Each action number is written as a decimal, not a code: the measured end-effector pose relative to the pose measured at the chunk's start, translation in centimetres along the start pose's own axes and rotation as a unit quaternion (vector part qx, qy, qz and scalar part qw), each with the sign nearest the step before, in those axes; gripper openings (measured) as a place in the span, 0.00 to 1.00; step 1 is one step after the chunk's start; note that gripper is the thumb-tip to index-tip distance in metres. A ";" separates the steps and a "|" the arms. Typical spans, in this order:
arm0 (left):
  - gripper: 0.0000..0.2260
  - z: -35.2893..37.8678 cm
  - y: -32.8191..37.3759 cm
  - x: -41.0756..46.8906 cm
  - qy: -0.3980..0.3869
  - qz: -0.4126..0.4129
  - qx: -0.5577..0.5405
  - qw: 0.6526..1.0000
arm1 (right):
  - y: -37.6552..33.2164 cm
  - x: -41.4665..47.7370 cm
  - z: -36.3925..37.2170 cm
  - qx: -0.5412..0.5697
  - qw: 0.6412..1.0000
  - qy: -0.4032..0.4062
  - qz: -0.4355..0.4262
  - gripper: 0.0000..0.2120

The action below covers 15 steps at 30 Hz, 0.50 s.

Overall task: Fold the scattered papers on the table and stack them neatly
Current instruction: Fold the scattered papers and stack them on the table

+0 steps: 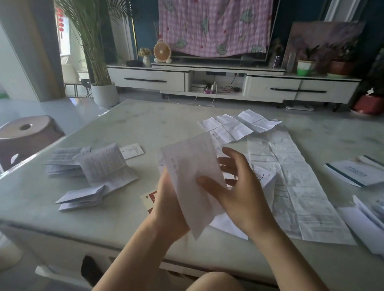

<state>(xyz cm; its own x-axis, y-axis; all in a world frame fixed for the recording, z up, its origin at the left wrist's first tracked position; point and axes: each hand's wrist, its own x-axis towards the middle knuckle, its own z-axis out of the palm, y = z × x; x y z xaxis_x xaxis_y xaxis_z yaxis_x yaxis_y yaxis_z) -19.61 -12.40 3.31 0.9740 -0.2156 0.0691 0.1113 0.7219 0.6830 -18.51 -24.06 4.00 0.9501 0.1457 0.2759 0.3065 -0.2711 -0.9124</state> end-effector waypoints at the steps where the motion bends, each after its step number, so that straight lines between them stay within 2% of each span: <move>1: 0.27 0.1 0.0 -0.1 0.003 -0.021 0.002 1.000 | 0.1 0.1 -0.1 0.011 1.000 0.006 0.004 0.29; 3: 0.35 -0.1 0.2 -0.3 0.017 -0.053 0.021 0.998 | 0.0 0.2 -0.3 0.011 1.000 0.019 -0.005 0.16; 5: 0.35 -0.1 0.2 -0.5 0.036 -0.045 0.083 0.995 | 0.1 0.4 -0.7 0.012 0.999 0.046 -0.010 0.03; 8: 0.32 0.1 0.7 -0.2 0.085 0.016 0.204 0.975 | -0.1 0.7 -1.8 0.092 0.993 0.075 0.028 0.04; 11: 0.28 -0.1 1.1 -0.4 0.106 0.032 0.272 0.956 | -0.5 1.0 -2.8 0.160 0.983 0.055 0.076 0.04; 14: 0.11 0.0 1.2 -1.0 0.118 0.069 0.332 0.933 | -0.4 1.0 -3.0 0.190 0.976 0.035 0.098 0.04; 15: 0.10 0.2 1.2 -1.2 0.133 0.086 0.344 0.926 | -0.4 1.0 -2.9 0.195 0.975 0.030 0.104 0.05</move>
<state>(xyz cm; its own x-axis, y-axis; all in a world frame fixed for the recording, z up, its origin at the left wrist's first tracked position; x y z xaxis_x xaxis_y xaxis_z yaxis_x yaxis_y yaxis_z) -20.64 -11.38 4.19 0.9901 0.0985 0.1004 -0.1122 0.1220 0.9862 -17.49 -26.56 5.48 0.9945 0.0681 0.0798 0.0731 0.0961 -0.9927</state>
